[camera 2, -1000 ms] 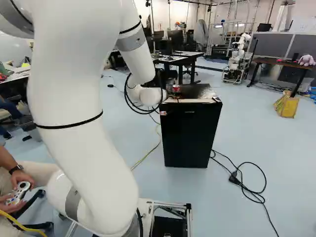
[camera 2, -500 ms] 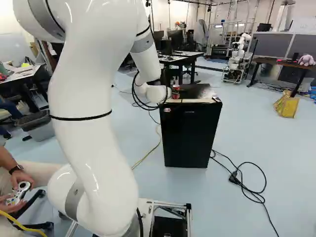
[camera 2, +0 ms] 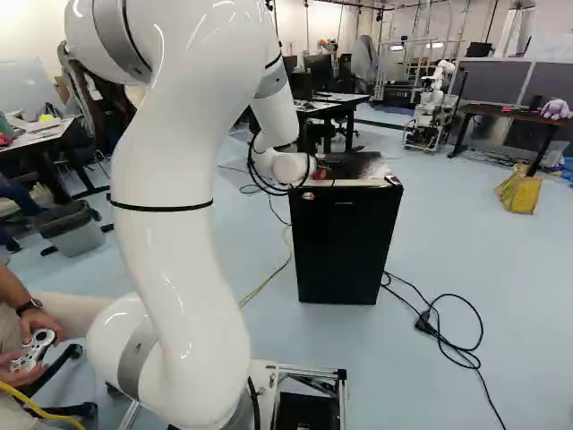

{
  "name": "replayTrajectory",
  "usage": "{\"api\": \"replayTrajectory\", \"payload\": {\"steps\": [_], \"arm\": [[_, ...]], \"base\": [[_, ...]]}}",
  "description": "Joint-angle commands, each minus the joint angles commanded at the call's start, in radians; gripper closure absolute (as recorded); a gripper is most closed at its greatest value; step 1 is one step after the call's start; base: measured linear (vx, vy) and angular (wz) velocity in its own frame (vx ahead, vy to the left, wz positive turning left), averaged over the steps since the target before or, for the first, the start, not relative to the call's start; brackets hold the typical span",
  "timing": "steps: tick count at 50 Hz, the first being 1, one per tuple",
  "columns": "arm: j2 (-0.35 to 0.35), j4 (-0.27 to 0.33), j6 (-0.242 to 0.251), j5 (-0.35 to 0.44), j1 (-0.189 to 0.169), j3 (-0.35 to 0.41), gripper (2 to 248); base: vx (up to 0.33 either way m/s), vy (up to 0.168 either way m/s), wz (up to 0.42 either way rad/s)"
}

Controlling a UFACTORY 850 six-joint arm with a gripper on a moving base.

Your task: Grab a drink from the fridge

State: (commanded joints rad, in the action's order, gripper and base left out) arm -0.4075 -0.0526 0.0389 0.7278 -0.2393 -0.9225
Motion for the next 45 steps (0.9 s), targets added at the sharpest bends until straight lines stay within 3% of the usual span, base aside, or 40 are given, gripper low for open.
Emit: {"api": "replayTrajectory", "payload": {"steps": [18, 19, 23, 24, 29, 30, 34, 35, 45], "arm": [[-0.001, -0.001, 0.000, -0.001, 0.000, -0.002, 3], [-0.001, -0.001, 0.000, -0.001, 0.000, -0.002, 31], [-0.001, -0.001, 0.000, -0.001, 0.000, -0.002, 31], [-0.001, -0.001, 0.000, -0.001, 0.000, -0.002, 71], [-0.001, -0.001, 0.000, -0.001, 0.000, -0.002, 71], [-0.001, -0.001, 0.000, -0.001, 0.000, -0.002, 108], [-0.001, -0.001, 0.000, -0.001, 0.000, -0.002, 108], [-0.001, -0.001, 0.000, -0.001, 0.000, -0.002, 145], [0.007, -0.001, 0.000, -0.001, 0.000, -0.001, 157]], "base": [[0.000, 0.000, 0.000], [0.000, 0.000, 0.000], [0.000, 0.000, 0.000], [0.000, 0.000, 0.000], [0.000, 0.000, 0.000], [0.000, 0.000, 0.000], [0.000, 0.000, 0.000], [0.000, 0.000, 0.000], [0.000, 0.000, 0.000]]}}
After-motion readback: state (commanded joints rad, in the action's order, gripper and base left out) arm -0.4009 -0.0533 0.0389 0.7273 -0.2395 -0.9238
